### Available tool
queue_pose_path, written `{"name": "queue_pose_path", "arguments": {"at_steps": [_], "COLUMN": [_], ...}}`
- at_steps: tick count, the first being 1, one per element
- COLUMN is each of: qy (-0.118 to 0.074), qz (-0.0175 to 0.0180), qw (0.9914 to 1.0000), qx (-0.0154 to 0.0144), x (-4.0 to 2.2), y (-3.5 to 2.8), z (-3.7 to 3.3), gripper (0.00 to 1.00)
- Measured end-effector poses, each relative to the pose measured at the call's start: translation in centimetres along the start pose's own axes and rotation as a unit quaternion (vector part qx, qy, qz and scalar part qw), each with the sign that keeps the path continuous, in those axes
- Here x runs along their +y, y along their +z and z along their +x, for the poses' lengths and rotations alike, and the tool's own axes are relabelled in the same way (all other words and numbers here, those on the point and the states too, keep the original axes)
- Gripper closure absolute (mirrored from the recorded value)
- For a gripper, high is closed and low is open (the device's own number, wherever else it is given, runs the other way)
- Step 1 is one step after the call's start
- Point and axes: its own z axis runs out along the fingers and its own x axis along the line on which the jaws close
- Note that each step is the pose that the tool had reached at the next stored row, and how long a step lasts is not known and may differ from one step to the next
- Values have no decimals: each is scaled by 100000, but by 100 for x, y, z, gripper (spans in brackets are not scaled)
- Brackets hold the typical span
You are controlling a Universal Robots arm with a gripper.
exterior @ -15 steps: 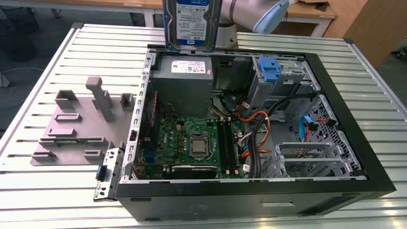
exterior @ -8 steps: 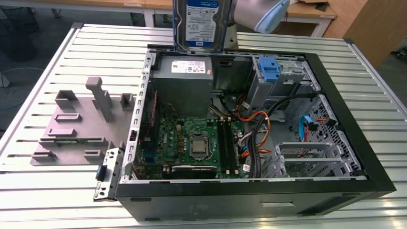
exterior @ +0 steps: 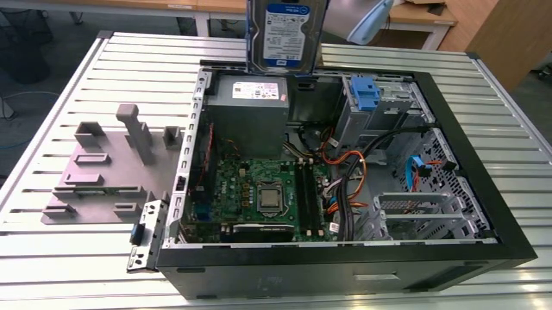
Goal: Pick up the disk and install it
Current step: 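Pick up the disk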
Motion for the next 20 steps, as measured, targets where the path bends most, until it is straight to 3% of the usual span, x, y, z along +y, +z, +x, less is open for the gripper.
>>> {"name": "queue_pose_path", "arguments": {"at_steps": [5,20], "qy": [1,6], "qz": [-2,-4], "qw": [100000,100000], "qx": [2,5], "x": [-98,-284], "y": [5,3], "z": [57,308], "gripper": [65,65]}}
